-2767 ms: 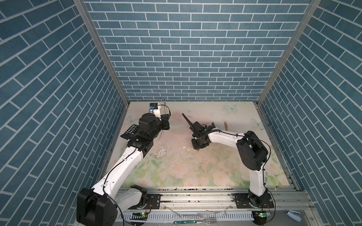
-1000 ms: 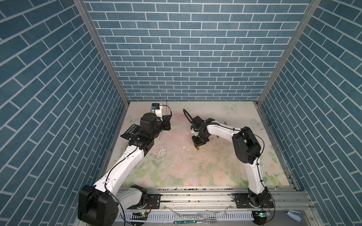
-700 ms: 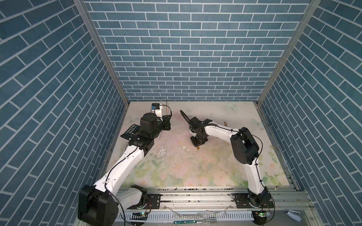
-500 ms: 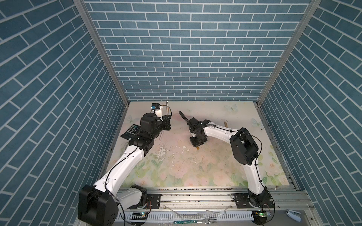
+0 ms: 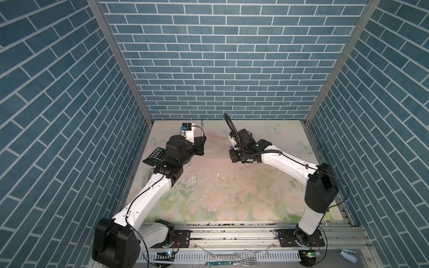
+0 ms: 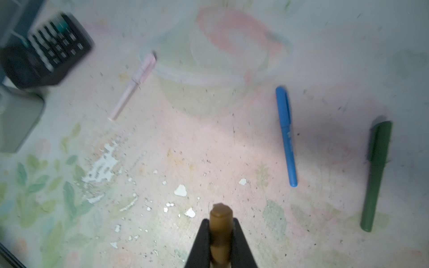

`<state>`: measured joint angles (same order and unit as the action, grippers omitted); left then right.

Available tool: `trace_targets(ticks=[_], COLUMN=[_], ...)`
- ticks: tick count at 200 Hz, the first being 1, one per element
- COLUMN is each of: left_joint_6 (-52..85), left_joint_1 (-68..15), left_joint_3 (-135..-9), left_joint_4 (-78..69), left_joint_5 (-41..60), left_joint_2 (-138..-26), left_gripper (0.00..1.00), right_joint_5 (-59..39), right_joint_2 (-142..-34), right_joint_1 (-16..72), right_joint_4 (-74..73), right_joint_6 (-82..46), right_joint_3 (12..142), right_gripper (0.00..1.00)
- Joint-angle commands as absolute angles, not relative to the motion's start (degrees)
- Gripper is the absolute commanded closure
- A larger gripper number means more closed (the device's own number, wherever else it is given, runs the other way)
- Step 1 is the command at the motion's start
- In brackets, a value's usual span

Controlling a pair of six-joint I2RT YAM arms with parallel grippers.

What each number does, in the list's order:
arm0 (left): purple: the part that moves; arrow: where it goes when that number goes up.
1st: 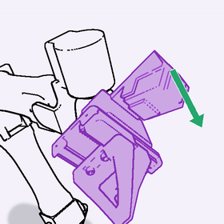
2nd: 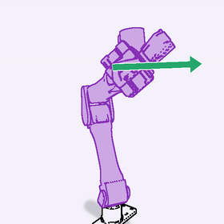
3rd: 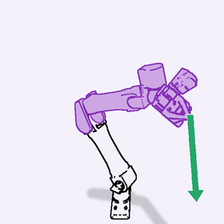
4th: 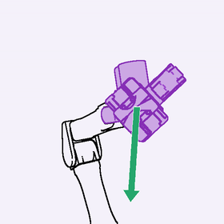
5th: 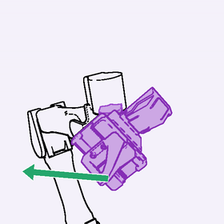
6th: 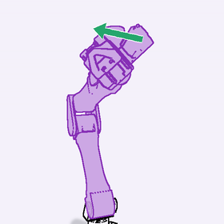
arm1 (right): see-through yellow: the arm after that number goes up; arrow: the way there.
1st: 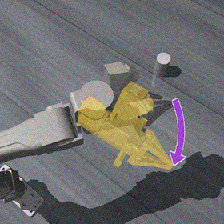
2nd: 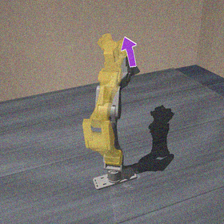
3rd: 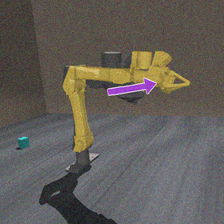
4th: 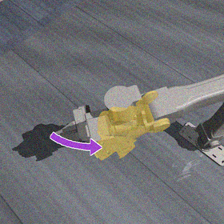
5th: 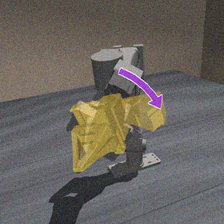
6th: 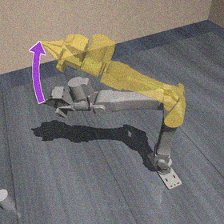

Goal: Insert the pens into the pen caps
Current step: 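Carry the tan cap with the right gripper above the left-held pen nib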

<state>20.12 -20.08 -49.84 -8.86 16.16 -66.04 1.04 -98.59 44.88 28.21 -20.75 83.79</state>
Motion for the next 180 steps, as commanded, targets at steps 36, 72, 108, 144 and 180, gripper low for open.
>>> trace_targets(ticks=[36, 72, 108, 144, 180], left_joint_6=[20.21, 17.78, 17.14, 16.36, 15.78], left_joint_1=[-25.16, -28.75, -30.13, -30.76, -31.29], left_joint_3=[-49.21, -49.66, -49.75, -49.79, -50.01], left_joint_4=[-19.04, -17.22, -16.97, -16.70, -16.04], left_joint_5=[33.27, 33.67, 34.00, 33.93, 33.94], left_joint_2=[-69.58, -70.40, -70.77, -70.51, -70.40], left_gripper=[1.00, 1.00, 1.00, 1.00, 1.00], right_joint_5=[9.75, 7.37, 5.33, 1.81, -0.38], right_joint_2=[-85.00, -80.95, -78.93, -79.67, -80.32], right_joint_1=[43.97, 43.99, 43.97, 44.00, 44.00], right_joint_4=[7.62, -1.05, -6.43, -7.02, -7.91], right_joint_6=[-20.76, -21.24, -23.25, -25.46, -27.66], right_joint_3=[78.39, 77.83, 77.20, 78.98, 79.98], right_gripper=[0.87, 0.87, 0.87, 0.87, 0.87])
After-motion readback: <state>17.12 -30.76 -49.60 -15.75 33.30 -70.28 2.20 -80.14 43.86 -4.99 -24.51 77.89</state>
